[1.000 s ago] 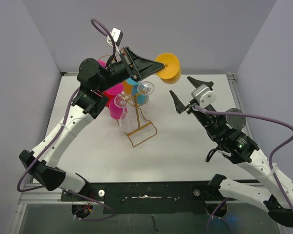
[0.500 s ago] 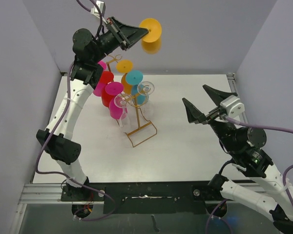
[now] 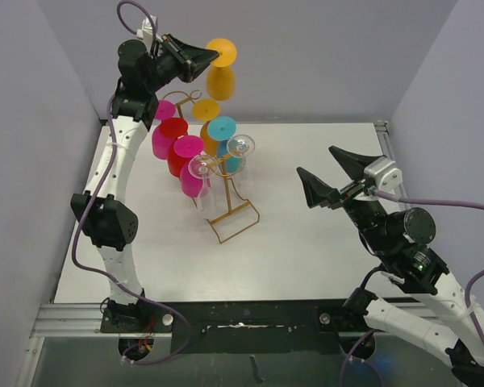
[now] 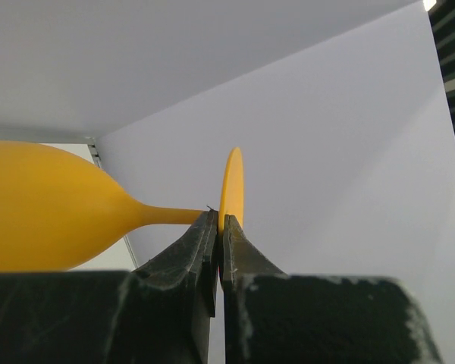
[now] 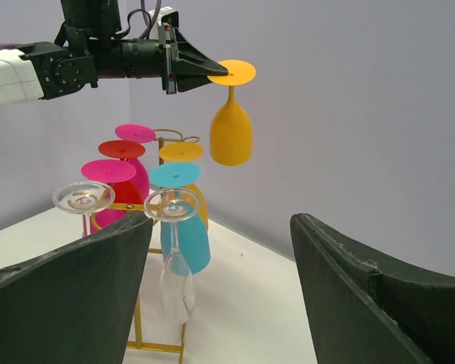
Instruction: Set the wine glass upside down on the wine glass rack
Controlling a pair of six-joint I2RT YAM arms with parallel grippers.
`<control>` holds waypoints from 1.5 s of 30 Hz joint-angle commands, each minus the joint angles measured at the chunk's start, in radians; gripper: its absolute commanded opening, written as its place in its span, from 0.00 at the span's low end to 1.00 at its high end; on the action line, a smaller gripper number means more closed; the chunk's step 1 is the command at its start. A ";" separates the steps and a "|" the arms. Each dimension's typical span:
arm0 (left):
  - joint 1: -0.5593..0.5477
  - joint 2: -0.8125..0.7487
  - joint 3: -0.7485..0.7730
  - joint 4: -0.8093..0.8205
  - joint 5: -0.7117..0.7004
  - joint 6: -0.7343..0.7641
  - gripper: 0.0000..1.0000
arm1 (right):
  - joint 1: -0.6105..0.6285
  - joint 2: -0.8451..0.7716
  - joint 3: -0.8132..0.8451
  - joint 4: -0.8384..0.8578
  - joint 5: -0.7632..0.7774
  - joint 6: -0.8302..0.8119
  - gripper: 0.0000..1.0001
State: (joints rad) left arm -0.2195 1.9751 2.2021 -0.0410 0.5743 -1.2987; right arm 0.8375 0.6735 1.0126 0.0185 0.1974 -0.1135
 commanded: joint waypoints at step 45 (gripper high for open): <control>0.125 -0.134 -0.292 -0.004 -0.008 0.052 0.00 | -0.003 0.005 -0.019 0.022 -0.033 0.095 0.78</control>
State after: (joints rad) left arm -0.1024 1.9282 1.9133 -0.0891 0.5743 -1.2755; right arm 0.8375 0.6743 0.9974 -0.0017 0.1715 -0.0303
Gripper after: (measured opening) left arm 0.029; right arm 0.774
